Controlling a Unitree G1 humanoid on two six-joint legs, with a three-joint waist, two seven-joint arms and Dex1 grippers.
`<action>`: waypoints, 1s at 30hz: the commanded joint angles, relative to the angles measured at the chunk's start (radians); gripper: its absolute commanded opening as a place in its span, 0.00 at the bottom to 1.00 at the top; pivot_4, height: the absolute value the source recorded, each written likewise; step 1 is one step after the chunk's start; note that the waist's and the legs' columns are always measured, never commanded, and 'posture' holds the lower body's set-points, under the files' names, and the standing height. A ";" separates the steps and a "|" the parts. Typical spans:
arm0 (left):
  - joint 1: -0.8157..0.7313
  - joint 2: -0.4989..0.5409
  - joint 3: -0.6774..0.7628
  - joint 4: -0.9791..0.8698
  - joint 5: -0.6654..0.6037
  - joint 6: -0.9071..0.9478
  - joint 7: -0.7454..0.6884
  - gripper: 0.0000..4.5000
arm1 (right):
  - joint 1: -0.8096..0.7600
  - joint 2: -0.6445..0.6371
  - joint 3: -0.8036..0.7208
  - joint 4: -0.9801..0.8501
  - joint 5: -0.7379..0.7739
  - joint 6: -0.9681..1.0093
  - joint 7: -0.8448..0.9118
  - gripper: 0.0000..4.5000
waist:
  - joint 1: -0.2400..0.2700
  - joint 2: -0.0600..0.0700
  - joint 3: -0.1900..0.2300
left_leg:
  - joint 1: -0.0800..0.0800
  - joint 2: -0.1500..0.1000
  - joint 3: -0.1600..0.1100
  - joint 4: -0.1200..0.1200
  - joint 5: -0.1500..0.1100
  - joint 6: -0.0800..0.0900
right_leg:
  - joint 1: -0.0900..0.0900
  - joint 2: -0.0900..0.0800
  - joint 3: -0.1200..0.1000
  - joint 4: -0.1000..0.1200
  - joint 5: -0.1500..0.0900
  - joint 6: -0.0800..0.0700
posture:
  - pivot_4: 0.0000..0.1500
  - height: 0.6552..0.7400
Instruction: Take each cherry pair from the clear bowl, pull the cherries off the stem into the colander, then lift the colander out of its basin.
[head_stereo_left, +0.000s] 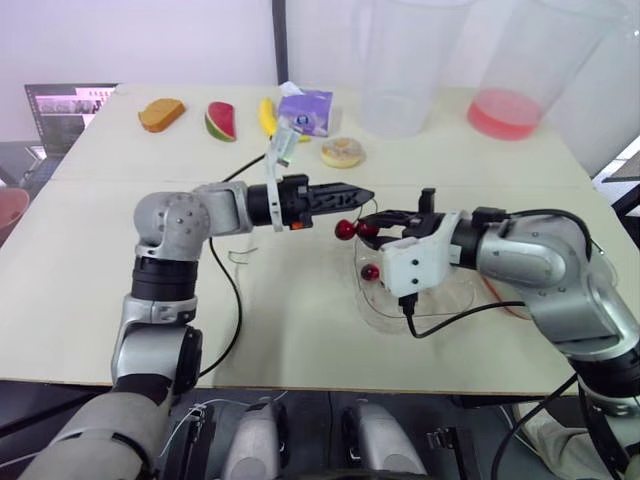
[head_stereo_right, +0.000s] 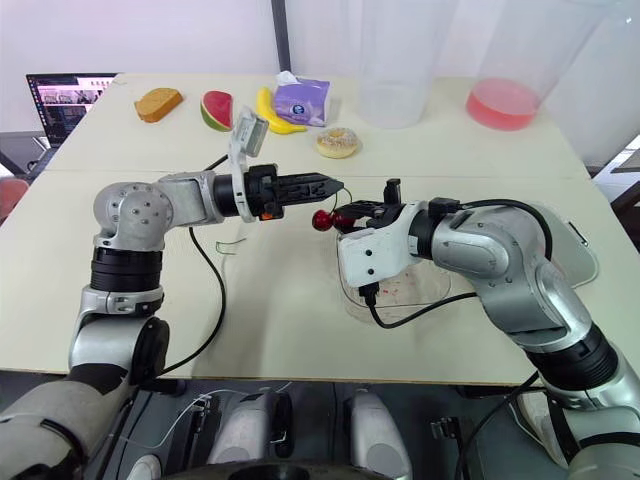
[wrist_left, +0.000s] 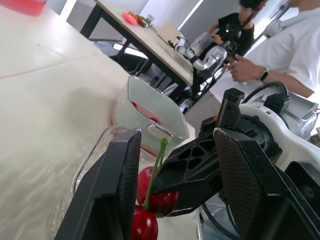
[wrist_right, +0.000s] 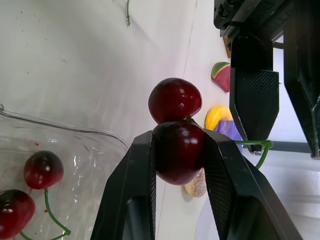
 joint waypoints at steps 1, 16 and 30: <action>-0.008 -0.007 0.024 -0.003 -0.018 0.000 0.002 0.54 | -0.011 0.000 -0.041 -0.039 0.010 0.003 0.001 0.19 | 0.000 0.000 0.000 | 0.000 0.000 0.000 0.000 0.000 0.000 | 0.000 0.000 0.000 0.000 0.000 0.000 | 1.00 1.00; -0.022 -0.017 0.023 0.010 -0.019 0.000 -0.001 0.01 | -0.015 0.004 -0.040 -0.046 0.022 0.030 0.006 0.19 | 0.000 0.000 0.000 | 0.000 0.000 0.000 0.000 0.000 0.000 | 0.000 0.000 0.000 0.000 0.000 0.000 | 1.00 1.00; -0.015 0.036 -0.027 -0.003 0.050 -0.080 -0.052 0.00 | -0.028 0.005 -0.155 -0.097 0.196 0.170 0.046 0.99 | 0.000 0.000 0.000 | 0.000 0.000 0.000 0.000 0.000 0.000 | 0.000 0.000 0.000 0.000 0.000 0.000 | 1.00 1.00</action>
